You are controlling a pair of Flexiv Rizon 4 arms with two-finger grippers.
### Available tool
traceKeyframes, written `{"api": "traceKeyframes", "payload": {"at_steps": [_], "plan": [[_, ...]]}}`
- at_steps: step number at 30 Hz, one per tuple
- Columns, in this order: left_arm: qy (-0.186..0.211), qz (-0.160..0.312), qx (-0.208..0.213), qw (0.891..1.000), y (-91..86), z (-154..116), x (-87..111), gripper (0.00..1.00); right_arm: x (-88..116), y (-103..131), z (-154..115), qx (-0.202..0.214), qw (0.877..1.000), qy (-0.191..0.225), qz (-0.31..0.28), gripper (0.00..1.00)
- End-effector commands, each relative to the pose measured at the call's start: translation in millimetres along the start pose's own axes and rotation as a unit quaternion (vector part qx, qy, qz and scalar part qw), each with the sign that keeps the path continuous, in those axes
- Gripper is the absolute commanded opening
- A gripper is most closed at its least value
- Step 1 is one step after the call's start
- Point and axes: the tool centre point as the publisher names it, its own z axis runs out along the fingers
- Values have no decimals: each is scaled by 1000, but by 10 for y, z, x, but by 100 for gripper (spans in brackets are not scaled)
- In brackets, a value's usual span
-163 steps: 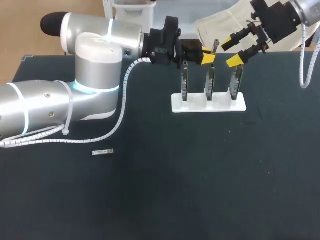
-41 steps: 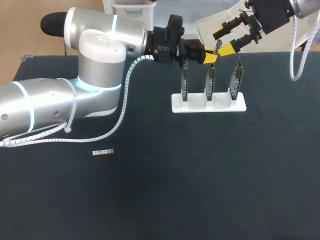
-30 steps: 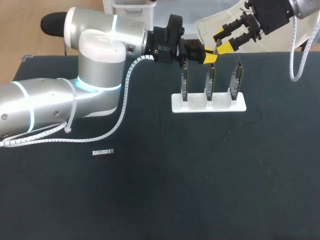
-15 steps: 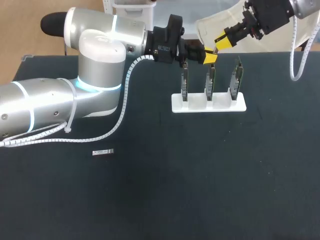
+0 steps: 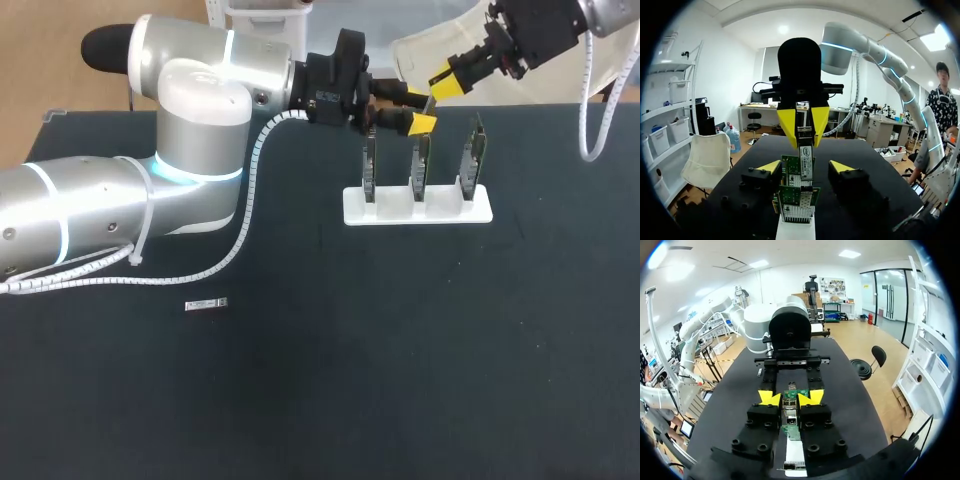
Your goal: Pick up the optical module with the left hand, and insert it into the network port with the right hand.
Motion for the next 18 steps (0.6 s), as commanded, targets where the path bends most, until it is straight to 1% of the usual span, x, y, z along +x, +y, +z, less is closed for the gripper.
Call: {"api": "traceKeyframes", "payload": {"at_steps": [1,5,7,8,12,15,18], "plan": [[2,0,3,1000,29,9,-4,100,-6,-5,-5,0,1000,1,-2,0],[2,0,3,1000,29,9,-4,100,-7,-3,-5,1,1000,-1,-2,0],[0,12,4,1000,27,-1,-22,100,-7,-1,-4,1,1000,-2,-1,0],[13,13,4,1000,25,-4,-37,100,-7,2,-3,1,1000,-2,-1,0],[35,16,3,999,28,-21,-55,100,-6,5,-2,1,1000,-3,-1,0],[46,19,0,999,22,-48,-64,100,-5,7,-1,1,1000,-4,-1,0],[49,18,-8,999,12,-80,-67,100,-6,7,0,1,1000,-4,-2,0]]}}
